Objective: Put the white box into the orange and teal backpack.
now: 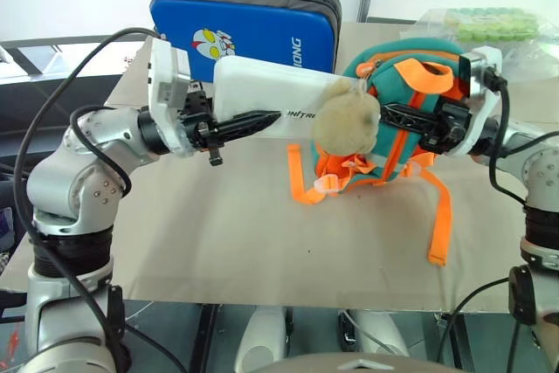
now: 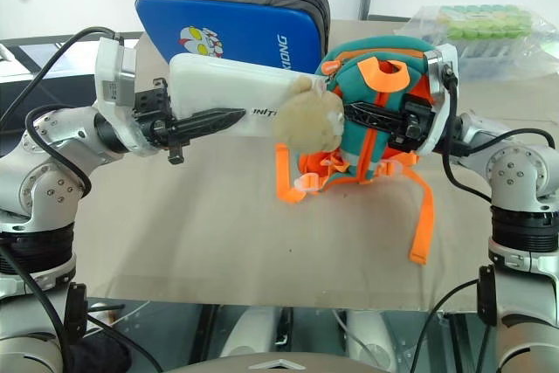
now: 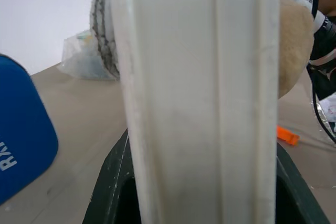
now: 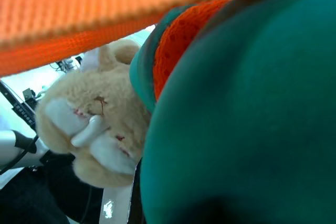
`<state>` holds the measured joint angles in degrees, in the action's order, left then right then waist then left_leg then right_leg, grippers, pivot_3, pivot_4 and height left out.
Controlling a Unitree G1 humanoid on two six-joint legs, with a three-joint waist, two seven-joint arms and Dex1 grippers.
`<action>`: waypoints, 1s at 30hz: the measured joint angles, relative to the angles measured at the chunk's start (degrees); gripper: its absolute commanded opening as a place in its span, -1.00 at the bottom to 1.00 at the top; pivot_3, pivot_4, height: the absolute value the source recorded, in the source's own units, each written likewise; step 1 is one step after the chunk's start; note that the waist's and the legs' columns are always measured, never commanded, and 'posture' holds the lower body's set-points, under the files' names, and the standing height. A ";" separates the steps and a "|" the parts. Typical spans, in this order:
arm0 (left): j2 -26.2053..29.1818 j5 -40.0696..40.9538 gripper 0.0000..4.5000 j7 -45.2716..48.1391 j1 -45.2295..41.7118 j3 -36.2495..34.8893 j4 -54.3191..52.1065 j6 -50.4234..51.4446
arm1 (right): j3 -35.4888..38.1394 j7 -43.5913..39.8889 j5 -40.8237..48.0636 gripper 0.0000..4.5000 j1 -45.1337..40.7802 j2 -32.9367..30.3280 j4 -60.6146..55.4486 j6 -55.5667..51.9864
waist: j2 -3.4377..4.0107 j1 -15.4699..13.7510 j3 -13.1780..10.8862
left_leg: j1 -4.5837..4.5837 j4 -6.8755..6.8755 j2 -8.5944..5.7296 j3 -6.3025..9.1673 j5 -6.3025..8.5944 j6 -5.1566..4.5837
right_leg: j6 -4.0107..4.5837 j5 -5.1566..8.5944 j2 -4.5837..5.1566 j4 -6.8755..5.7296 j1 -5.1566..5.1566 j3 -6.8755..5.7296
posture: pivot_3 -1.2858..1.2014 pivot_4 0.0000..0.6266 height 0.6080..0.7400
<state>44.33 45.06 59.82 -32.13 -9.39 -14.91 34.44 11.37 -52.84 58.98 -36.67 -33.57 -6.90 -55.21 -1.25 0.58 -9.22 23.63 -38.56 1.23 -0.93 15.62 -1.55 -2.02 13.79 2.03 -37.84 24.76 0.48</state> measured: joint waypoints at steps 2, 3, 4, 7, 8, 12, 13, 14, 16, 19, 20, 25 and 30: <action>-0.91 -0.47 -0.48 -0.07 -0.94 1.53 0.00 0.51 | 0.39 0.09 0.91 -0.98 0.93 -0.27 -1.86 -0.81 | 0.00 0.00 0.00 | 0.00 0.00 0.00 0.00 0.00 0.00 | 0.00 0.00 0.00 -0.01 0.01 0.01 | 0.03 -0.52 1.00; -2.03 -1.97 -0.48 -0.63 -2.25 3.87 -0.02 0.97 | 0.38 -0.07 1.56 -0.98 1.76 -0.75 -3.43 -1.09 | 0.00 -0.17 0.00 | 0.01 -0.03 -0.01 0.04 0.00 0.00 | 0.00 0.00 0.01 -0.02 0.00 -0.01 | 0.03 -0.52 1.00; -3.26 -3.60 -0.48 -1.50 -3.42 6.24 -0.02 1.26 | 0.27 -0.32 1.88 -0.98 2.22 -0.90 -4.56 -1.16 | 0.00 -0.31 0.00 | 0.01 -0.07 -0.02 0.05 0.00 -0.01 | 0.00 0.00 0.00 -0.02 -0.01 -0.04 | 0.03 -0.52 1.00; -9.02 -8.52 -0.48 -5.58 -7.67 14.05 1.29 3.24 | -0.56 -0.75 2.17 -0.98 3.47 -1.12 -7.41 -1.01 | 0.00 -0.57 0.00 | 0.04 -0.28 -0.05 0.07 0.02 -0.04 | -0.01 -0.01 -0.02 -0.10 -0.06 -0.06 | 0.03 -0.52 1.00; -10.52 -10.05 -0.48 -6.70 -9.17 16.31 2.28 4.04 | -1.13 -0.81 2.11 -0.98 3.73 -1.10 -8.12 -0.83 | 0.00 -0.61 0.00 | 0.04 -0.32 -0.07 0.08 0.02 -0.04 | -0.01 -0.01 -0.03 -0.11 -0.07 -0.06 | 0.03 -0.52 1.00; -18.83 -17.67 -0.48 -10.89 -15.45 25.30 9.23 5.97 | -1.87 -0.96 1.98 -0.98 4.66 -1.24 -9.71 -0.42 | 0.00 -0.57 0.00 | 0.04 -0.38 -0.14 0.07 0.05 -0.08 | -0.02 -0.01 -0.05 -0.12 -0.07 -0.02 | 0.03 -0.52 1.00; -20.94 -20.47 -0.48 -11.85 -17.17 27.52 12.03 5.17 | -1.92 -0.83 1.98 -0.98 4.74 -1.24 -10.14 -0.39 | 0.00 -0.59 0.00 | 0.04 -0.38 -0.22 0.07 0.05 -0.08 | -0.02 -0.01 -0.06 -0.10 -0.07 -0.02 | 0.03 -0.52 1.00; -21.95 -21.79 -0.48 -12.31 -17.83 28.50 13.32 4.68 | -1.96 -0.72 1.99 -0.98 4.73 -1.22 -10.24 -0.38 | 0.00 -0.53 0.01 | 0.03 -0.38 -0.22 0.07 0.04 -0.08 | -0.02 -0.01 -0.07 -0.10 -0.07 0.00 | 0.03 -0.52 1.00; -25.03 -26.07 -0.26 -12.71 -19.89 30.77 18.37 1.41 | -1.62 -0.38 1.98 -1.00 5.29 -1.56 -10.41 -0.28 | 0.02 -0.53 0.01 | 0.03 -0.39 -0.21 0.07 0.04 -0.08 | -0.02 -0.01 -0.07 -0.10 -0.07 0.00 | 0.03 -0.52 1.00; -26.44 -28.84 0.33 -11.59 -20.32 31.82 21.18 -1.26 | -1.30 0.76 1.99 -1.00 6.65 -1.65 -11.09 -0.06 | 0.06 -0.56 0.04 | 0.02 -0.39 -0.14 0.08 0.05 -0.08 | -0.02 -0.01 -0.07 -0.12 -0.07 0.01 | 0.03 -0.52 1.00; -26.42 -29.24 0.56 -11.19 -19.97 31.81 21.16 -1.55 | -1.33 0.99 2.00 -1.00 6.97 -1.65 -11.62 -0.06 | 0.06 -0.55 0.04 | 0.02 -0.39 -0.09 0.07 0.05 -0.08 | -0.01 -0.01 -0.06 -0.14 -0.07 0.02 | 0.03 -0.52 1.00; -23.49 -22.38 1.00 -7.71 -14.92 23.81 15.90 2.34 | -1.92 2.61 1.74 -1.00 7.88 -1.64 -13.53 0.47 | 0.08 0.18 0.05 | 0.01 -0.46 0.01 0.08 0.05 -0.09 | -0.02 -0.01 -0.08 -0.18 -0.06 0.09 | 0.03 -0.52 1.00; -11.82 -3.79 1.00 -2.49 -7.21 5.11 8.38 16.85 | -2.24 3.96 0.19 -1.00 8.18 -1.52 -13.15 1.73 | 0.10 1.55 0.05 | -0.02 -0.45 0.09 0.31 0.05 -0.08 | -0.01 -0.01 -0.18 -0.22 -0.02 0.22 | 0.03 -0.52 1.00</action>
<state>32.51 41.27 57.32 -39.34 -4.27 -6.53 51.29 9.13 -48.89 59.17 -28.49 -35.10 -20.05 -53.47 -1.16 2.13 -9.18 23.61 -39.00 1.32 -0.62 15.66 -1.63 -2.04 13.79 1.85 -38.07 24.73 0.71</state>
